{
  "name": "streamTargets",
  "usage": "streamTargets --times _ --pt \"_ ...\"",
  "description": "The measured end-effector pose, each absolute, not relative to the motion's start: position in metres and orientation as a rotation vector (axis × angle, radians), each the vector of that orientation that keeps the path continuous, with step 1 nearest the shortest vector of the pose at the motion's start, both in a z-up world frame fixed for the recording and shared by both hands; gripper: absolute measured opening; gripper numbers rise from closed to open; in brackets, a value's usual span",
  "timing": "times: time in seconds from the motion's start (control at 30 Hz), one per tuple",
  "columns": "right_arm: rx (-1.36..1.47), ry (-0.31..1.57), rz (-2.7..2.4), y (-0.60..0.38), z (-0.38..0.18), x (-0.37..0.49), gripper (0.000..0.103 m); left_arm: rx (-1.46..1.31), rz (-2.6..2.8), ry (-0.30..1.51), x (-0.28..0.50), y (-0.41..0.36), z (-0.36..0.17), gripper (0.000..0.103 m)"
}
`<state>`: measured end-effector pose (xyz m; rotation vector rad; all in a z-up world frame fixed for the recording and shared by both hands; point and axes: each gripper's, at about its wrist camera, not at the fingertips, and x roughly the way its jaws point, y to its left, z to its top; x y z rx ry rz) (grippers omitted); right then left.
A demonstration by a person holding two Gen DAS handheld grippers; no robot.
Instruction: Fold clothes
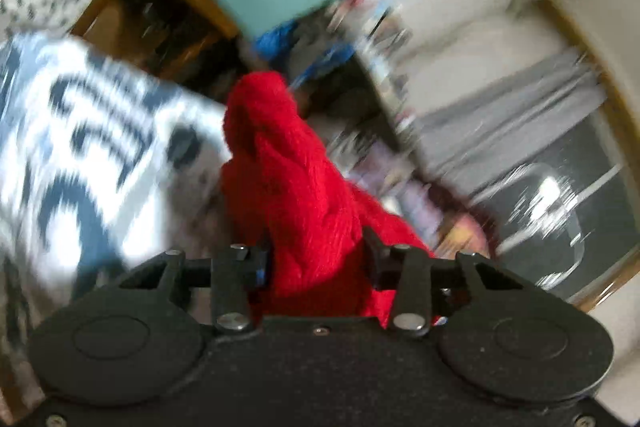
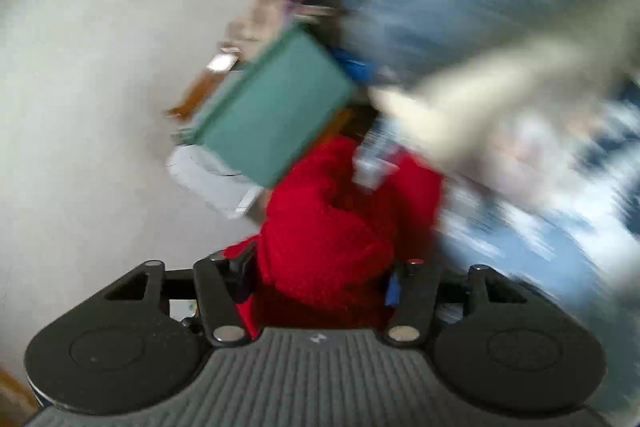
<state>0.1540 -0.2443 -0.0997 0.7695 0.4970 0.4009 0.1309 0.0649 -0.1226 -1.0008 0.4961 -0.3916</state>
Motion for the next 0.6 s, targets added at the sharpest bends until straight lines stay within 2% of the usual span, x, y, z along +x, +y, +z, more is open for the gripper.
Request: streamTargets --times 0.13,0.2,0.23,0.3,0.33,0.37,0.43,0.5,0.6 --pt "0.751 0.407 0.478 -0.239 -0.066 0.156 0.056 -1.039 -0.461 0.348 0.122 0.083 -0.102 0.041" --pt "0.758 0.411 0.474 -0.245 -0.063 0.155 0.056 -1.045 -0.437 0.404 0.128 0.080 -0.108 0.042" --pt "0.770 0.446 0.449 -0.251 -0.069 0.154 0.057 -1.044 -0.412 0.462 0.131 0.076 -0.115 0.043" --pt "0.771 0.590 0.355 -0.258 -0.096 0.161 0.057 -0.999 -0.326 0.709 0.149 0.063 -0.139 0.047" --pt "0.797 0.706 0.287 -0.265 -0.120 0.165 0.059 -0.944 -0.280 0.813 0.154 0.055 -0.149 0.055" --pt "0.859 0.749 0.264 -0.274 -0.140 0.160 0.062 -0.930 -0.275 0.809 0.153 0.053 -0.152 0.063" --pt "0.967 0.688 0.272 -0.293 -0.151 0.141 0.062 -0.905 -0.287 0.786 0.152 0.052 -0.140 0.066" --pt "0.935 0.672 0.258 -0.297 -0.140 0.132 0.069 -0.867 -0.275 0.747 0.147 0.052 -0.128 0.069" --pt "0.827 0.643 0.247 -0.299 -0.116 0.119 0.073 -0.847 -0.237 0.699 0.138 0.055 -0.114 0.069"
